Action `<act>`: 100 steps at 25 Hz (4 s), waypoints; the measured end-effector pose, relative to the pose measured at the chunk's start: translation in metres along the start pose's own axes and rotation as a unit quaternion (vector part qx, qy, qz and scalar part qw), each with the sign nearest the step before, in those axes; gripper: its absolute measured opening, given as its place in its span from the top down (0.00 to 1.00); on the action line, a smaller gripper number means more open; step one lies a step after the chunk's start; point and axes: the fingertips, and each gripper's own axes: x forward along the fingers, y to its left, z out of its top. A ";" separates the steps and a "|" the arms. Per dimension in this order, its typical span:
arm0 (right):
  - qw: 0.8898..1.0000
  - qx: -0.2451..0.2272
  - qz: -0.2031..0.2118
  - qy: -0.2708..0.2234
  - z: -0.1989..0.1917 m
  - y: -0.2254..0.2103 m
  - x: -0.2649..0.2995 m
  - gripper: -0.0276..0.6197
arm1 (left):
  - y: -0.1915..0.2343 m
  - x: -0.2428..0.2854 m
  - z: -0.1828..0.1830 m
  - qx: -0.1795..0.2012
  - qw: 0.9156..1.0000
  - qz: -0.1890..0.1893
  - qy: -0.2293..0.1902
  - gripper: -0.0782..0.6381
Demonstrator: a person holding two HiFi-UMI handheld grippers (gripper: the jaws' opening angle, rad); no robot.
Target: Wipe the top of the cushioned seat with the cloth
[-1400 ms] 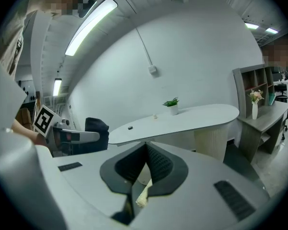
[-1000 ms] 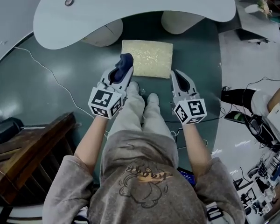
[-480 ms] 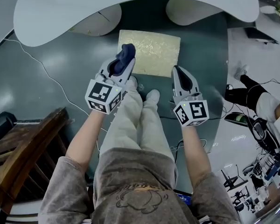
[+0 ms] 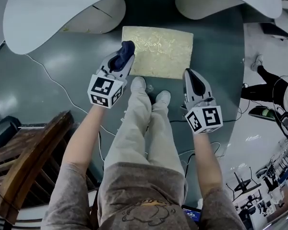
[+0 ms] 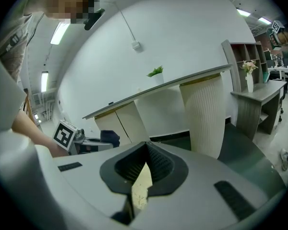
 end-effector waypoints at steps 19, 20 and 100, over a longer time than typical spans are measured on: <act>1.000 0.005 -0.021 0.018 -0.010 -0.027 0.004 0.95 | 0.115 0.088 -0.065 -0.023 0.992 0.068 0.104 0.75; 1.000 0.005 -0.023 0.020 -0.009 -0.029 0.004 0.95 | 0.120 0.090 -0.070 -0.030 0.991 0.073 0.111 0.75; 0.992 0.065 -0.106 0.015 -0.028 -0.069 -0.057 0.95 | -0.174 0.245 -0.056 -0.004 0.953 -0.260 0.155 0.75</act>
